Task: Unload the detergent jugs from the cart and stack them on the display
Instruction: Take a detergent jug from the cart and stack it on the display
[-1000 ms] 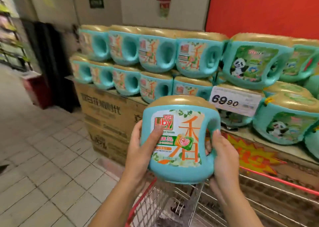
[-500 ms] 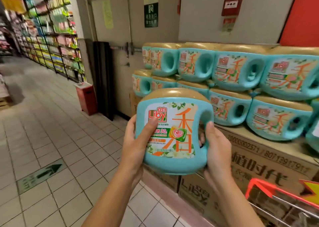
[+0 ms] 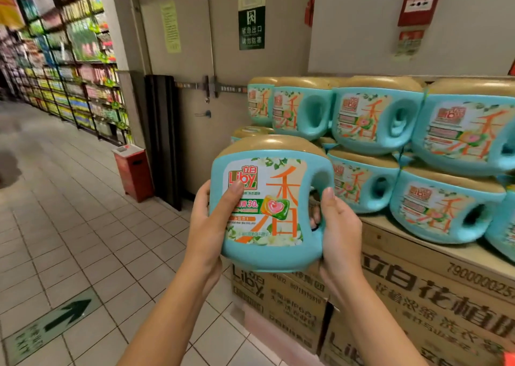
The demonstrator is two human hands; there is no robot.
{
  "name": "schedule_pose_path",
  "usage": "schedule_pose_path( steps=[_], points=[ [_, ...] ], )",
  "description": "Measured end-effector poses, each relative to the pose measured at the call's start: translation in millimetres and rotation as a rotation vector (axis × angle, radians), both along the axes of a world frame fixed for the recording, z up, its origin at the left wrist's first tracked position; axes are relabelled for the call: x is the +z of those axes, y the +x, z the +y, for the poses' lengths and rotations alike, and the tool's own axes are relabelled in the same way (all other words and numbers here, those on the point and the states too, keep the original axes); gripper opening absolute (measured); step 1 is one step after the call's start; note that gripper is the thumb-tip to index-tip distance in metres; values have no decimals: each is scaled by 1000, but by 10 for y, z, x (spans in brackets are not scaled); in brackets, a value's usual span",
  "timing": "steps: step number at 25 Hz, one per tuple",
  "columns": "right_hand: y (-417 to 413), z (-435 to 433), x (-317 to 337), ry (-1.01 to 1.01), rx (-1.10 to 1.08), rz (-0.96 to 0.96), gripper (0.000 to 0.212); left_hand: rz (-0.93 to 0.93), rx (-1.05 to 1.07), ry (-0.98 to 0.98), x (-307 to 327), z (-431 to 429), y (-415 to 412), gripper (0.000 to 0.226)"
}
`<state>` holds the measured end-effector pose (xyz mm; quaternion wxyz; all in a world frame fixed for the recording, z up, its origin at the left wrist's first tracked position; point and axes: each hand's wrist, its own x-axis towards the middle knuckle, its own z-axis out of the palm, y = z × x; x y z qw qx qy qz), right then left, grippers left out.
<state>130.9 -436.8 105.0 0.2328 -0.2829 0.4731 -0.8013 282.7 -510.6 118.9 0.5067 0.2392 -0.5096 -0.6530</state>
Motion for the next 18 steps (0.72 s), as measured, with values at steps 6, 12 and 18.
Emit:
schedule_pose_path(
  steps=[6, 12, 18],
  points=[
    [-296, -1194, 52, -1, -53, 48, 41, 11, -26, -29, 49, -1239, -314, 71],
    [-488, -2110, 180, -26, -110, 118, 35, -36, -29, -132, 140, -2259, -553, 70],
    [-572, -2892, 255, -70, -271, 135, 34, -88, -204, -279, 239, -3197, -728, 81]
  ],
)
